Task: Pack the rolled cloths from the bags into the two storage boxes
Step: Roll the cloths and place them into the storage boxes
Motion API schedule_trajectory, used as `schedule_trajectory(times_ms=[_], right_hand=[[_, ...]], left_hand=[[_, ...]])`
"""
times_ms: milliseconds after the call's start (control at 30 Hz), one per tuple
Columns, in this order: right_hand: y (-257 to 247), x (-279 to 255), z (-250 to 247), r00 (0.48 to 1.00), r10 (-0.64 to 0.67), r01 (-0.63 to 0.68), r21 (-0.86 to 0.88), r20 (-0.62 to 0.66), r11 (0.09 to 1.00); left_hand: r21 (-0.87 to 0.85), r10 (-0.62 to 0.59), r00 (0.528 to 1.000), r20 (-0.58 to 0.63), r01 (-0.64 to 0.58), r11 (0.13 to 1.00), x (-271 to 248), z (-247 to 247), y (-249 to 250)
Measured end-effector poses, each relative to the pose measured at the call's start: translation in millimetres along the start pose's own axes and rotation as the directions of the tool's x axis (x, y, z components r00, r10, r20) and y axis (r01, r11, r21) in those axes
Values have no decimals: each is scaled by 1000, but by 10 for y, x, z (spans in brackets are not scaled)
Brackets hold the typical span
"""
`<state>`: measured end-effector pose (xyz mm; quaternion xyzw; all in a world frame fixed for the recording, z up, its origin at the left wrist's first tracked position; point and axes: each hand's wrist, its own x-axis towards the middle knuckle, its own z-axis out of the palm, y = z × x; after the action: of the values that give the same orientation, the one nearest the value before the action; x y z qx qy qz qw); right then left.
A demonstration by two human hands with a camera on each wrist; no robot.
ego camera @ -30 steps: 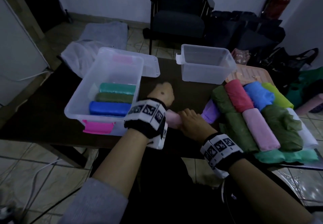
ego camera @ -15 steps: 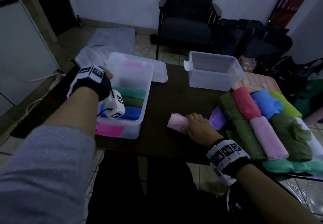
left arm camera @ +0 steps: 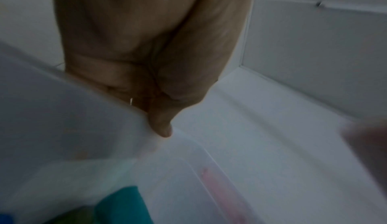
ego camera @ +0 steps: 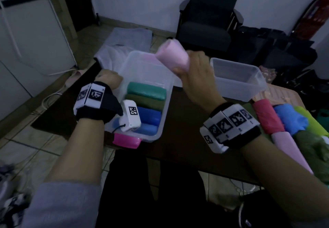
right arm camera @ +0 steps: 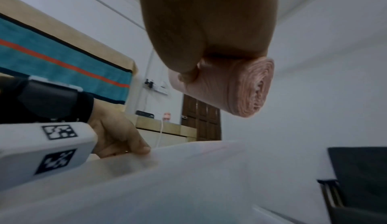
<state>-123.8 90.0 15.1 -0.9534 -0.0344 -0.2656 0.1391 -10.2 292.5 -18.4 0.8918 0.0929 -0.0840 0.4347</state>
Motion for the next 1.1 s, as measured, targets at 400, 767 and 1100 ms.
schedule_trajectory(times_ms=[400, 767, 1100], right_hand=[[-589, 531, 611, 941, -32, 176, -405, 338, 898], [-543, 596, 665, 932, 0, 122, -315, 361, 941], [-644, 443, 622, 930, -75, 226, -398, 361, 889]], left_hand=[[-190, 220, 967, -132, -242, 951, -495, -112, -358], [-184, 233, 945, -230, -277, 943, -649, -48, -450], [-182, 250, 938, -240, -297, 937, -664, 6, -498]])
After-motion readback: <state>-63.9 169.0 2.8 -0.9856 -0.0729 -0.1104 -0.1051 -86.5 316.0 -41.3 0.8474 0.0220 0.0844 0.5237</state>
